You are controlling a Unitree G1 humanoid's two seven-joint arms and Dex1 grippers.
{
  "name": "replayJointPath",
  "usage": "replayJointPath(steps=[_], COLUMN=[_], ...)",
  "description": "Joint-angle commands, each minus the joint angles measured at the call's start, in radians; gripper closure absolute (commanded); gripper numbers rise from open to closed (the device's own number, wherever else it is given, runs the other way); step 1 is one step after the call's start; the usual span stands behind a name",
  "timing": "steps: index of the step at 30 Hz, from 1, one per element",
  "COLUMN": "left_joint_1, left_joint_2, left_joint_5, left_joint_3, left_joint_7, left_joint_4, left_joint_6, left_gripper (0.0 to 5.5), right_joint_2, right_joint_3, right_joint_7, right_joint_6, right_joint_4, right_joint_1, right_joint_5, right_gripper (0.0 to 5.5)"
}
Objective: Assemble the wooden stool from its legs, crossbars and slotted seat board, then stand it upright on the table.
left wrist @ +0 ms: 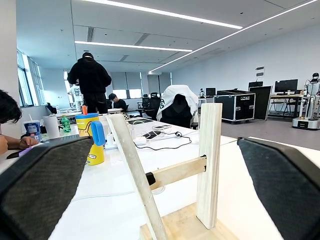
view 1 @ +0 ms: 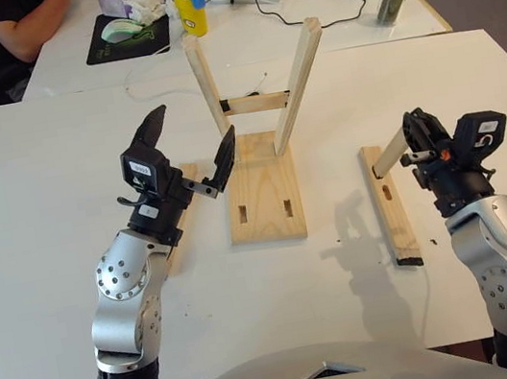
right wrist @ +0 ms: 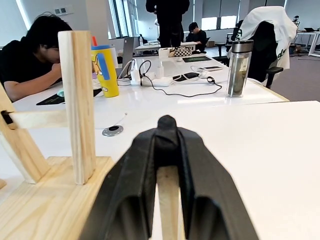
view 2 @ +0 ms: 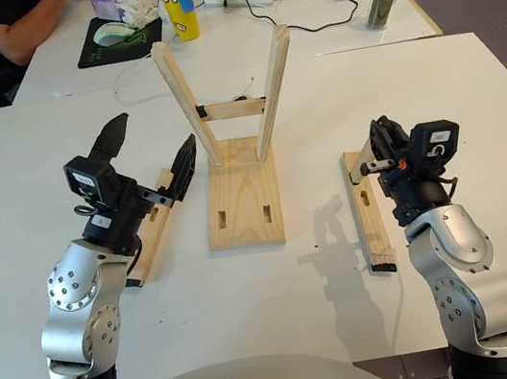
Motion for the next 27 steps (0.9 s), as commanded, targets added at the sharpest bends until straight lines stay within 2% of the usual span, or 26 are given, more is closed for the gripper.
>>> replayJointPath(steps=[1,21,24,27], left_joint_1=[0.026,0.074,0.074,0.064], left_joint_2=[-0.002,0.010,0.009,0.010], left_joint_5=[0.004,0.008,0.009,0.007], left_joint_3=[-0.003,-0.011,-0.013,-0.015], left_joint_7=[0.009,0.003,0.004,-0.002], left_joint_4=[0.005,-0.004,-0.006,0.001], left_joint_6=[0.013,0.023,0.027,0.030], left_gripper=[0.15,0.15,0.15,0.15], right_joint_2=[0.007,0.060,0.068,0.091], right_joint_3=[-0.027,-0.033,-0.006,0.043], right_joint_7=[0.016,0.018,0.037,0.104], right_joint_6=[0.004,0.049,0.011,-0.126], right_joint_4=[0.026,0.013,0.035,0.135], right_joint_1=[-0.005,0.086,0.094,0.118], right_joint_5=[-0.005,-0.026,-0.060,-0.129], right_gripper=[5.05,5.05,5.05,5.05])
